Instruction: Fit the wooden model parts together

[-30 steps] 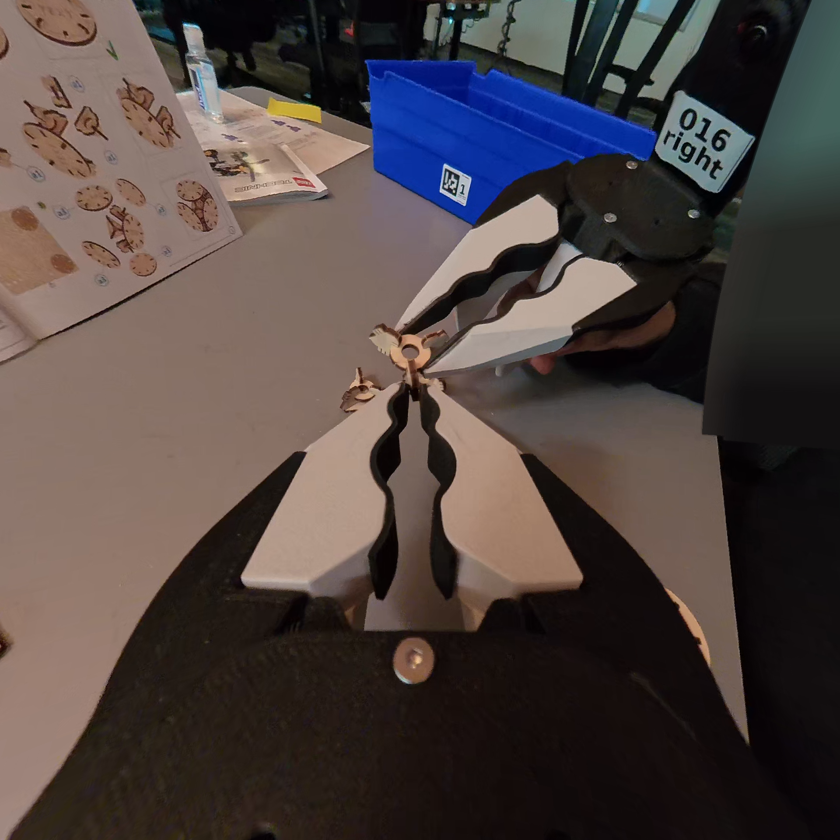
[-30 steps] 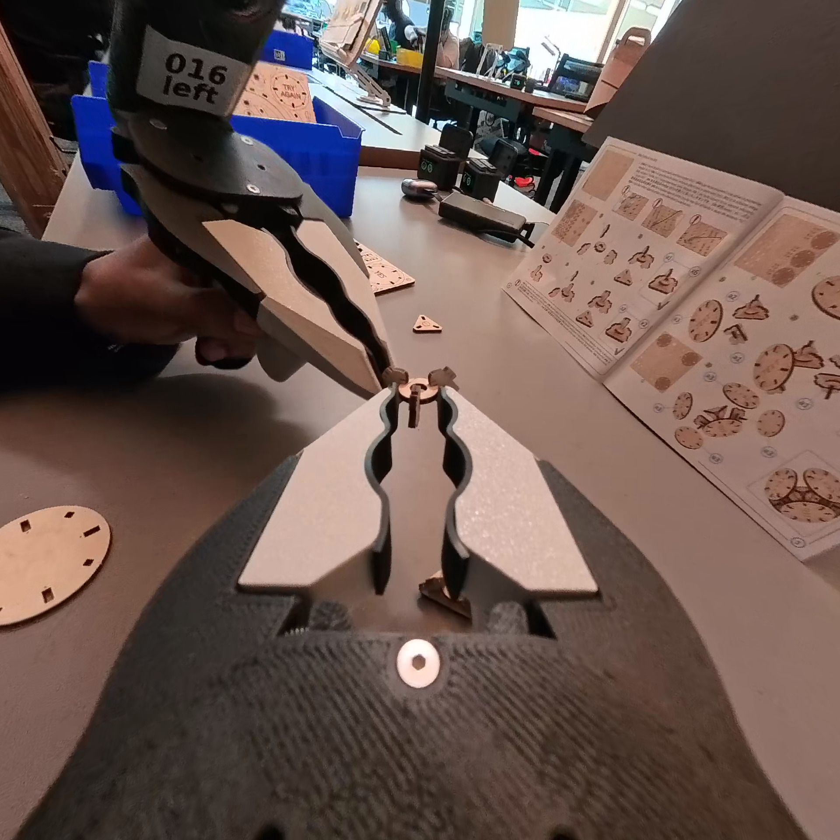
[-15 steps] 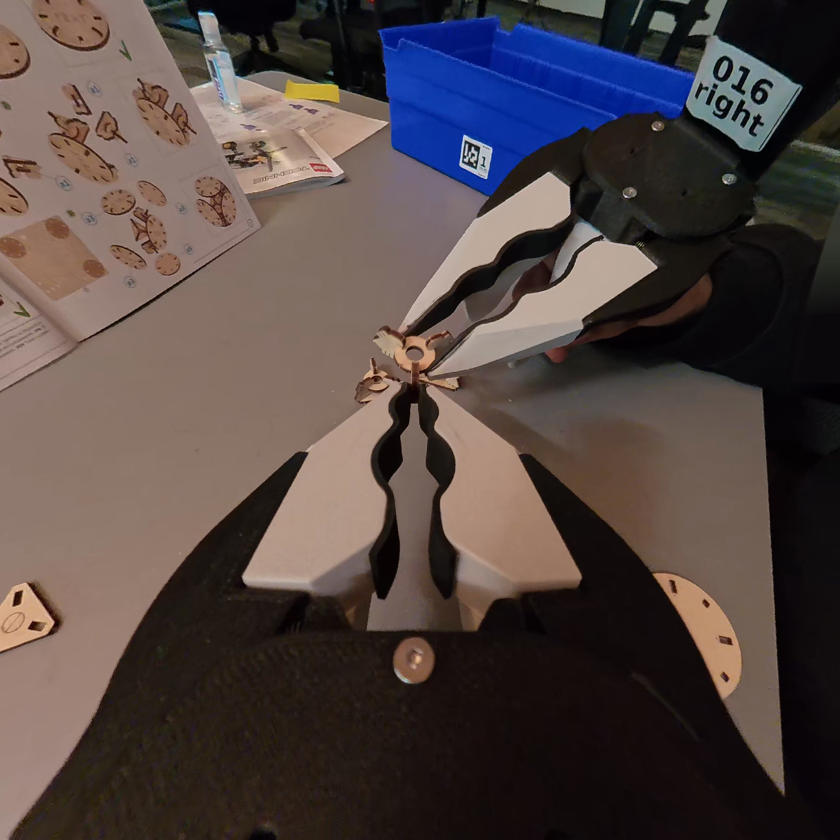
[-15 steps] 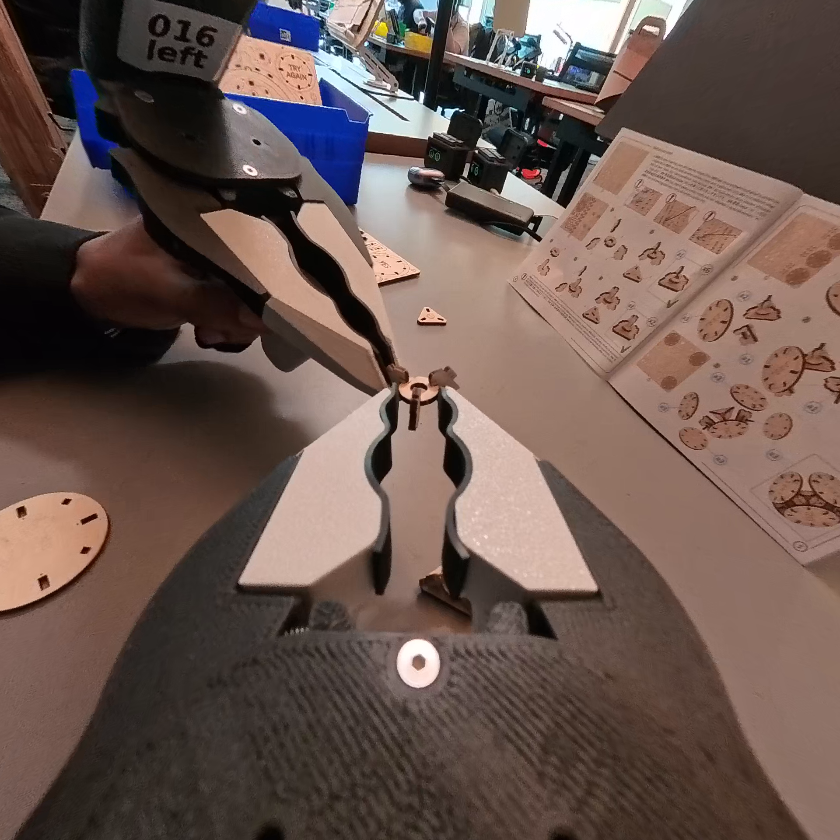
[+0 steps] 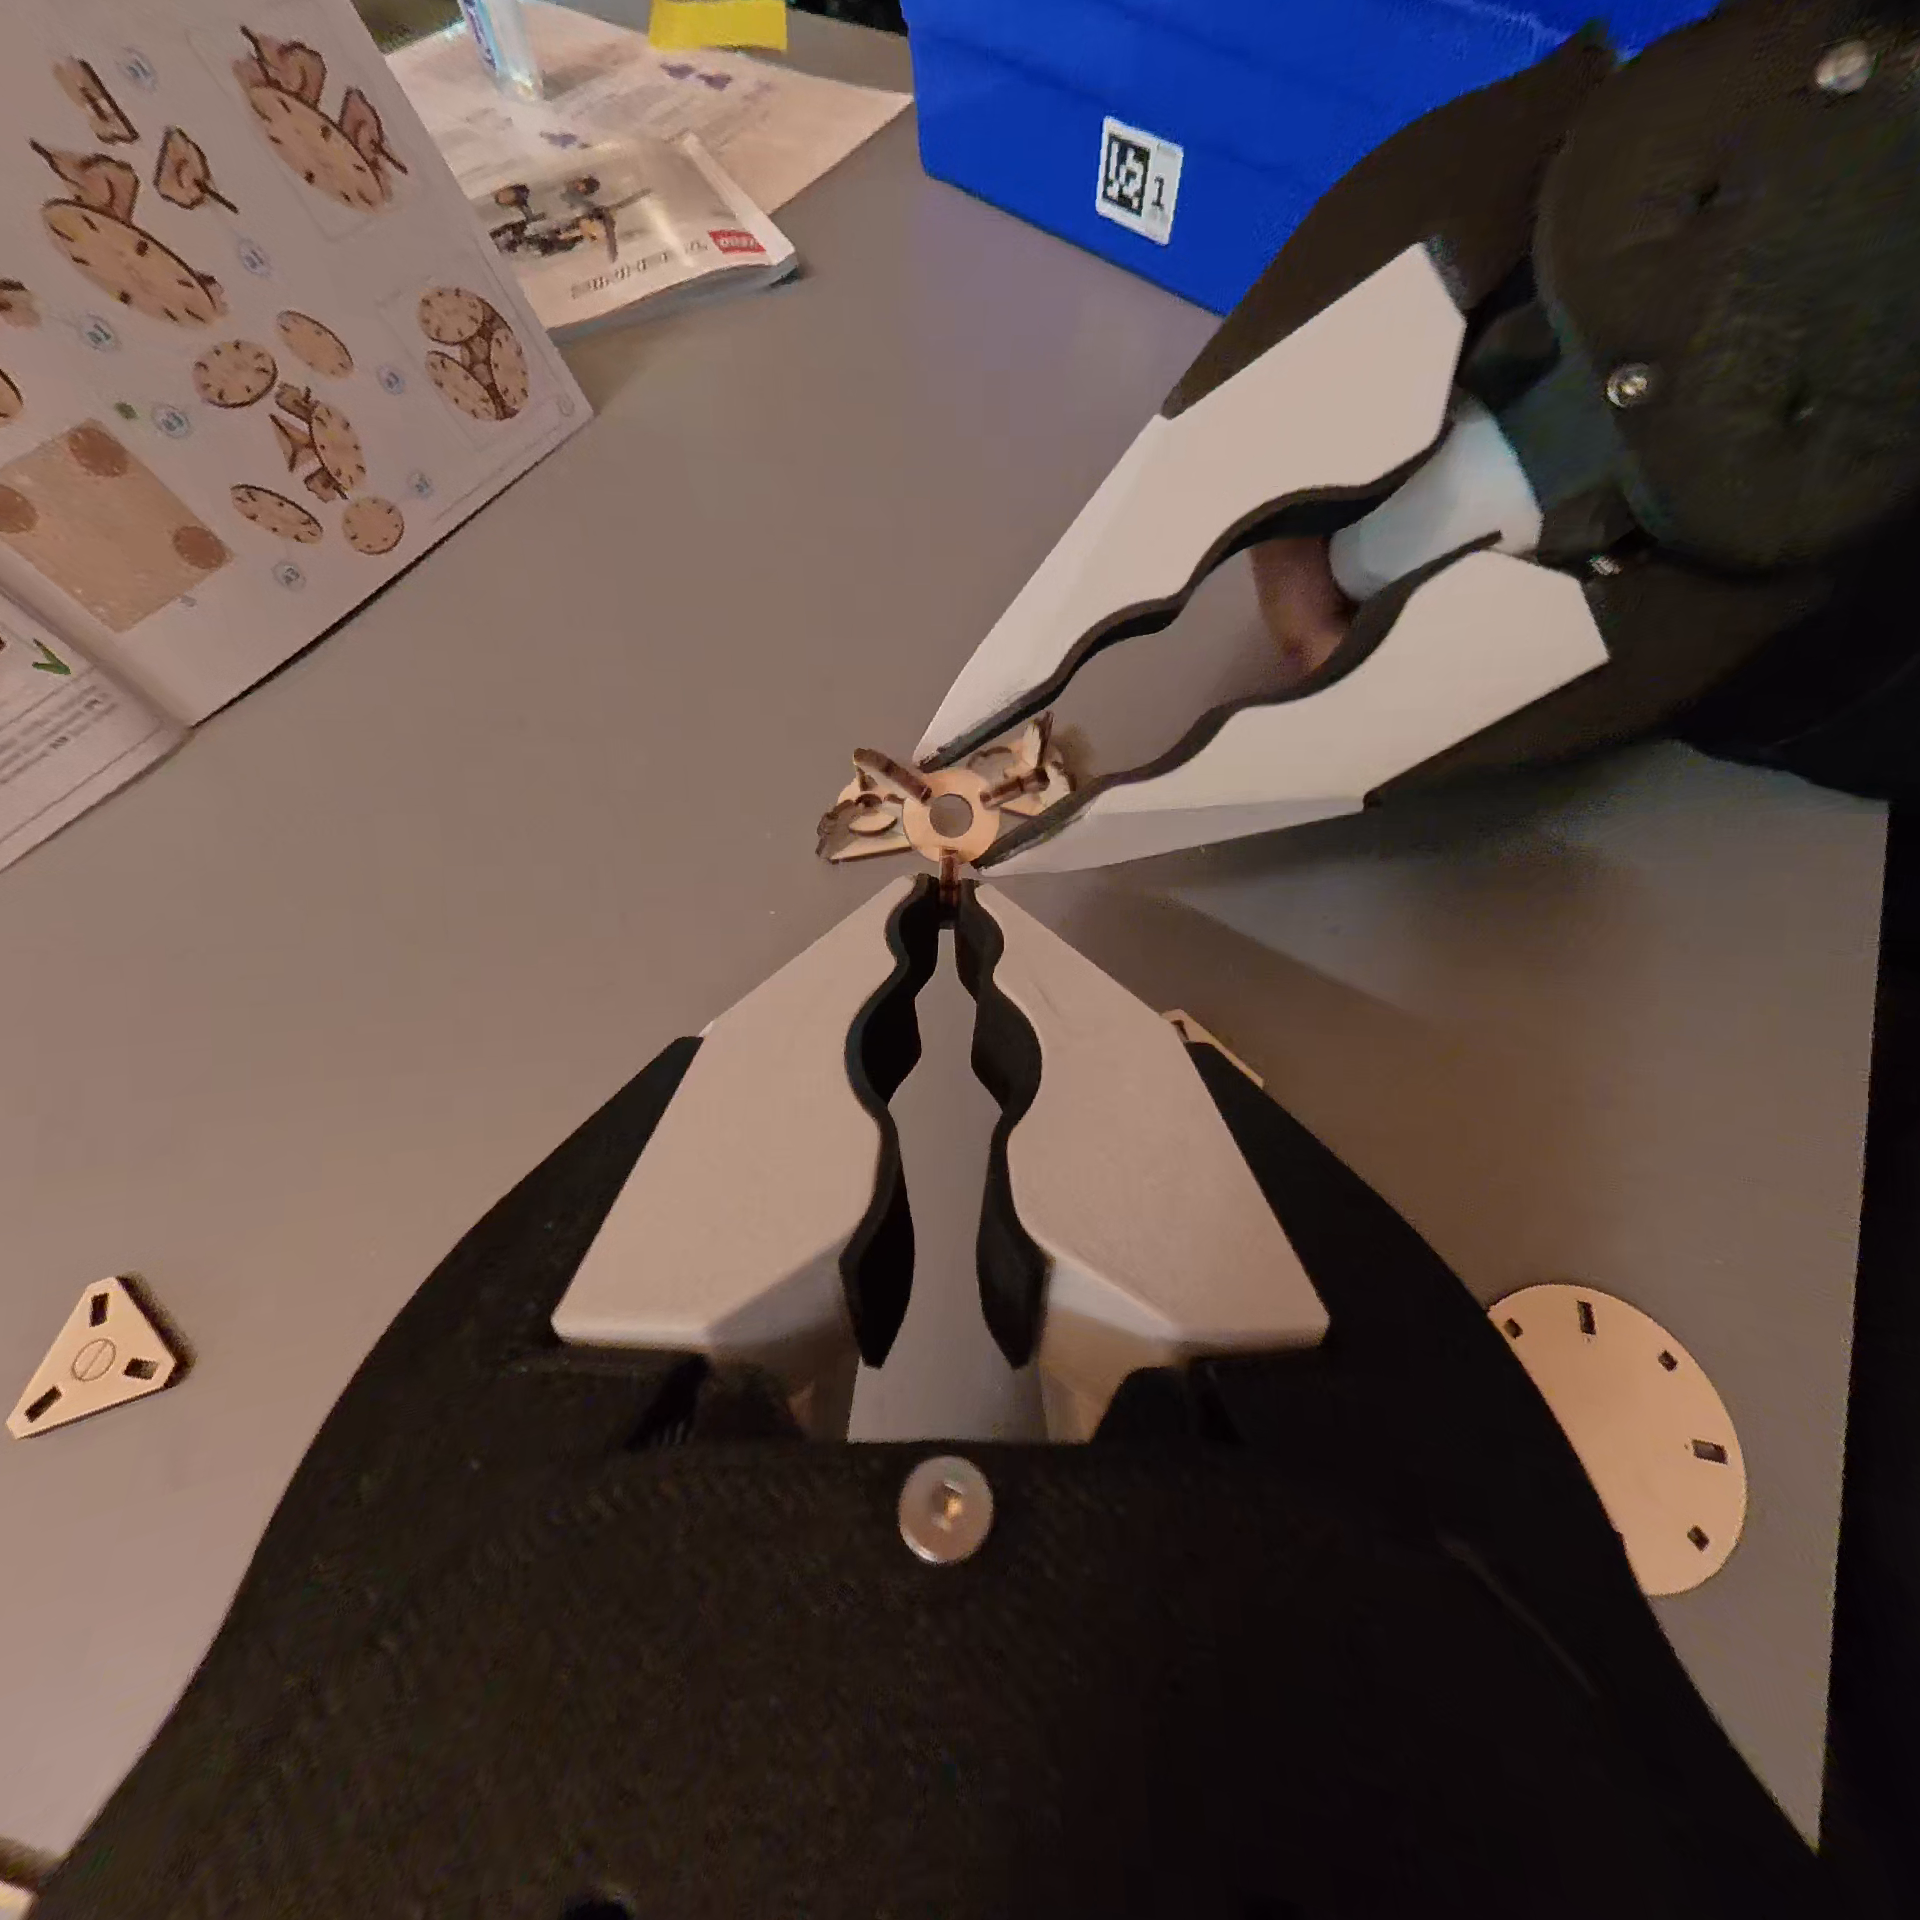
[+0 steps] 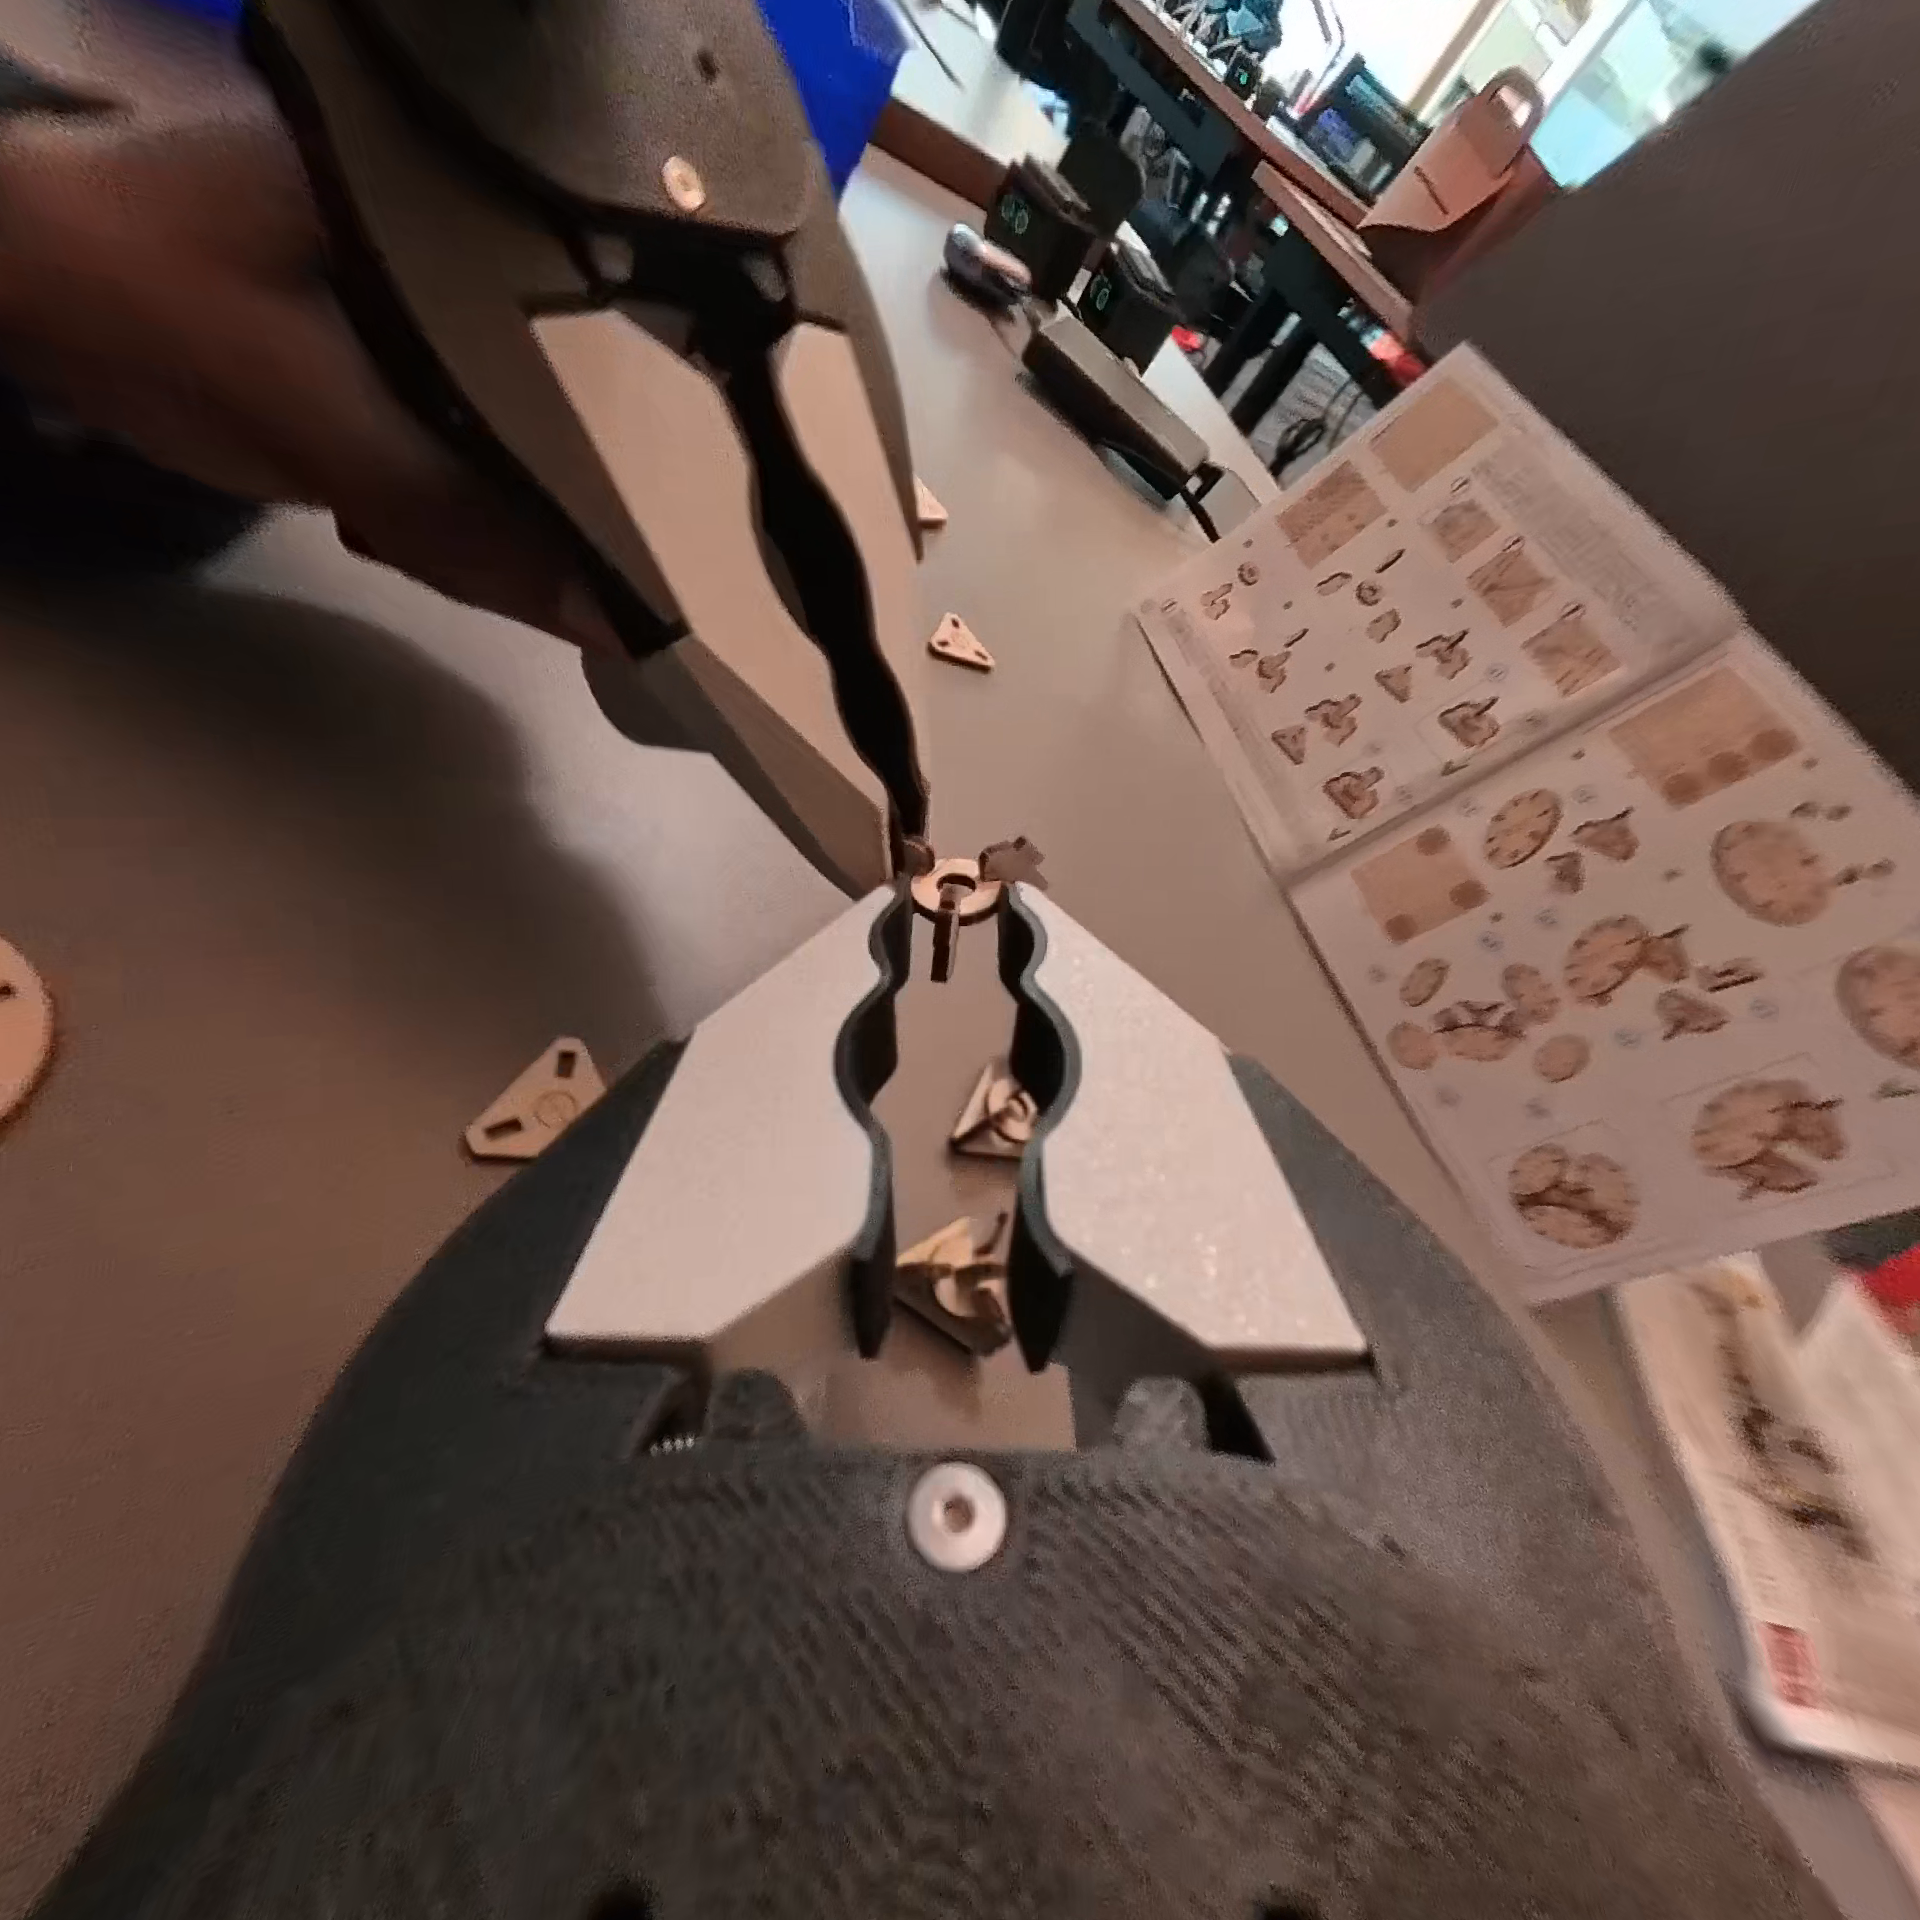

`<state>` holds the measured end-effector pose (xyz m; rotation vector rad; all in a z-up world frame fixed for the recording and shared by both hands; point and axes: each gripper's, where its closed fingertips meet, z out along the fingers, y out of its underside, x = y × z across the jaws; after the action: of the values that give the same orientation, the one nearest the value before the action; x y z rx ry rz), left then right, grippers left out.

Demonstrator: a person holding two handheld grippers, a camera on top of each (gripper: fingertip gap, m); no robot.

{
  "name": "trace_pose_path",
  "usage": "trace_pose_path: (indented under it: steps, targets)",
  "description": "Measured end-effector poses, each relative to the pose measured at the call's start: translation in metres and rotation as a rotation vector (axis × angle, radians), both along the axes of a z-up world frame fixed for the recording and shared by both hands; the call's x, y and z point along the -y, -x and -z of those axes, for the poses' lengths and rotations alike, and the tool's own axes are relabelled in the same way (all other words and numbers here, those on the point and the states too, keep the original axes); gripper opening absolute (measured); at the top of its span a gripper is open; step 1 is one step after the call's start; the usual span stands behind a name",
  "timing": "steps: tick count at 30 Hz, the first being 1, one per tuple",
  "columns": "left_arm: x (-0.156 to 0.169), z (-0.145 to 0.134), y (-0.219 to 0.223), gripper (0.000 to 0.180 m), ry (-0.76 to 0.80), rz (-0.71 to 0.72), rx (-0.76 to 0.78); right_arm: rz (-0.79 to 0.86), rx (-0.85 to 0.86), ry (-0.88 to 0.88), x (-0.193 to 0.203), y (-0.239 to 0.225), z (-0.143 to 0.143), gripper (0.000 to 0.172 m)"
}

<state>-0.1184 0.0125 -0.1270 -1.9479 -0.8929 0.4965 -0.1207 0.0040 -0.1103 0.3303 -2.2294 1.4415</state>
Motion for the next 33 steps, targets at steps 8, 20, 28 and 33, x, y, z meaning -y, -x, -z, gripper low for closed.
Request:
trace_pose_path:
  steps: [8,20,28,33]
  targets:
    - [0.000,0.007,-0.001,0.000,0.063,-0.006,0.002,-0.011,-0.045,-0.044,0.000,-0.002,0.006,0.014]
    - [0.003,-0.003,0.002,0.026,-0.058,0.000,-0.020,0.033,-0.119,-0.047,-0.004,0.013,0.005,0.015]
    - [0.004,-0.002,0.002,0.001,-0.088,0.015,-0.009,0.014,0.080,0.026,-0.002,0.008,0.000,0.015]
    - [0.003,-0.007,0.002,0.000,-0.151,0.026,-0.007,-0.008,0.273,0.080,-0.003,0.008,-0.003,0.015]
